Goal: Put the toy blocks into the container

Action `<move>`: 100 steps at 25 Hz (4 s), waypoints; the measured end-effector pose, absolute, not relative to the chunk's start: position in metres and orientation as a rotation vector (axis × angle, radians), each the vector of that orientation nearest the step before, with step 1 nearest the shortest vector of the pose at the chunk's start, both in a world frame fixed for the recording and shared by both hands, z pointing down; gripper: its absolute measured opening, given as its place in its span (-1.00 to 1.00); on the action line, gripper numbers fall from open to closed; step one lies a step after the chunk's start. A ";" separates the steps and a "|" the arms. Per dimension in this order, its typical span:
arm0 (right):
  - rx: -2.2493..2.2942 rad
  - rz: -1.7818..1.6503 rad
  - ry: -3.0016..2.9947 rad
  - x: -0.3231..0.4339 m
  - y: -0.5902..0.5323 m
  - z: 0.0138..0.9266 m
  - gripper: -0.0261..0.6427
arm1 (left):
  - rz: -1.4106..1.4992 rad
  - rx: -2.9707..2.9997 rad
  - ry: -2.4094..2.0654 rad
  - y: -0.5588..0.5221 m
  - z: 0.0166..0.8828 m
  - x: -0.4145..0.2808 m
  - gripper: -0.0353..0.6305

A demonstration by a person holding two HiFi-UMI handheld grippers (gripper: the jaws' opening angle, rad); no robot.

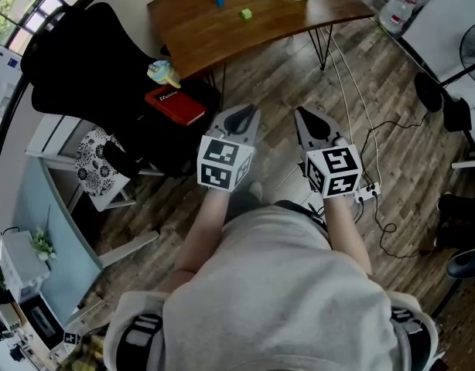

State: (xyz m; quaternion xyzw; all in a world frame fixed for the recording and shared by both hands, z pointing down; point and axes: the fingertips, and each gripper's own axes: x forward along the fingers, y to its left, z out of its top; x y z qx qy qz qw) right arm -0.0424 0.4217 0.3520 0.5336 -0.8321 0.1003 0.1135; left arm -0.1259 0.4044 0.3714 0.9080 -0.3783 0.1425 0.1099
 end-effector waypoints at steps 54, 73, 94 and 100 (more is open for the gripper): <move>1.307 0.424 -2.619 0.029 0.123 0.372 -0.89 | 0.356 2.532 -1.313 0.123 0.372 -0.067 -0.06; 1.289 0.456 -2.642 0.023 0.053 0.385 -0.89 | 0.435 2.440 -1.317 0.062 0.398 -0.081 -0.06; 1.229 0.318 -2.647 -0.038 -0.112 0.363 -0.89 | 0.415 2.521 -1.257 -0.103 0.380 -0.118 -0.06; 1.187 0.288 -2.623 -0.061 -0.127 0.370 -0.89 | 0.425 2.496 -1.227 -0.114 0.394 -0.135 -0.06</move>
